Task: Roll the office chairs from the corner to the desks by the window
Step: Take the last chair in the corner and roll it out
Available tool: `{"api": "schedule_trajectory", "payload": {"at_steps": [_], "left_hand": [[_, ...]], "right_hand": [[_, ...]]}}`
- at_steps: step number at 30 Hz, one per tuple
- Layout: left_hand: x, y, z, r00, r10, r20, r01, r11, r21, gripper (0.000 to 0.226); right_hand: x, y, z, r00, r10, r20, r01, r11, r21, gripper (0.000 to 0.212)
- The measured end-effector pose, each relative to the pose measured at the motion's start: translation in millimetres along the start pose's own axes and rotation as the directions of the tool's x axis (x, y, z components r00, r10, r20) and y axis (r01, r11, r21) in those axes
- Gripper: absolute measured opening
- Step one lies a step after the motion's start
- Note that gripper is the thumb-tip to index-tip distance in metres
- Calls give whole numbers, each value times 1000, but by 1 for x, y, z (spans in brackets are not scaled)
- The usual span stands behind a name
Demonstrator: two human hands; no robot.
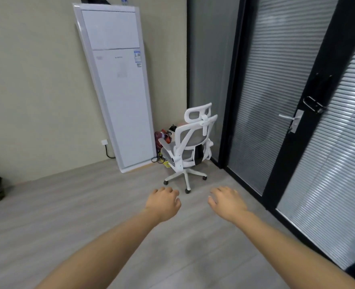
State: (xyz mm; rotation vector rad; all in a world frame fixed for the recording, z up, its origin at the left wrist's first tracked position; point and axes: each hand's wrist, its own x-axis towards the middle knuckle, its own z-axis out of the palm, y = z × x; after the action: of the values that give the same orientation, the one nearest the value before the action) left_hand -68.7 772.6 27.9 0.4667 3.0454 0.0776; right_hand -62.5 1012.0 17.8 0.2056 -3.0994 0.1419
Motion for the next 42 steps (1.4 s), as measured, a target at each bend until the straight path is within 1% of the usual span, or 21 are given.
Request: {"api": "schedule_trajectory", "payload": {"at_steps": [5, 8, 12, 15, 17, 19, 21, 24, 27, 29, 31, 35, 38, 40, 42], "left_hand": [[117, -10, -2, 1000, -19, 19, 20, 999, -25, 40], [194, -19, 4, 999, -3, 38, 3, 1000, -14, 40], [317, -40, 12, 999, 29, 34, -29, 999, -16, 38], [404, -51, 7, 998, 42, 56, -40, 999, -36, 39], [461, -55, -4, 997, 67, 41, -67, 998, -4, 38], [517, -56, -18, 997, 80, 22, -81, 996, 27, 36], [566, -52, -28, 997, 78, 25, -78, 997, 22, 36], [638, -44, -31, 998, 68, 4, -68, 998, -2, 38], [709, -36, -25, 998, 70, -2, -70, 997, 22, 38], [751, -33, -21, 999, 32, 3, -32, 999, 6, 39], [791, -29, -23, 999, -27, -23, 27, 1000, -16, 37], [862, -24, -31, 993, -92, -72, 92, 996, -14, 39], [903, -30, -33, 981, -164, -102, 161, 986, -37, 38], [927, -38, -28, 978, -179, -106, 177, 984, -31, 38], [953, -49, -24, 973, -201, -115, 198, 979, -40, 42]], "right_hand": [[112, 37, 5, 1000, 4, 16, -4, 1000, 12, 40], [181, 58, 15, 1000, -3, 24, 3, 1000, 16, 41], [287, 93, 34, 1000, 15, 26, -16, 1000, 12, 42], [357, 119, 33, 997, 51, 53, -52, 998, 18, 41], [402, 136, 26, 998, 53, 33, -52, 999, -10, 39], [447, 156, 17, 998, 62, -1, -62, 998, 4, 38], [486, 177, 12, 997, 72, 10, -72, 997, 36, 38], [550, 212, 14, 999, 54, -10, -53, 998, 36, 35], [619, 251, 20, 999, 24, -27, -23, 999, 42, 32], [663, 277, 20, 1000, -5, -10, 6, 998, 67, 28], [704, 299, 14, 999, -36, -11, 37, 994, 107, 25], [789, 333, 7, 989, -148, -30, 150, 980, 133, 20], [851, 346, 7, 980, -190, -52, 195, 972, 128, 22], [884, 349, 12, 976, -207, -63, 214, 964, 155, 27], [917, 350, 20, 968, -246, -57, 252, 957, 146, 28]]}}
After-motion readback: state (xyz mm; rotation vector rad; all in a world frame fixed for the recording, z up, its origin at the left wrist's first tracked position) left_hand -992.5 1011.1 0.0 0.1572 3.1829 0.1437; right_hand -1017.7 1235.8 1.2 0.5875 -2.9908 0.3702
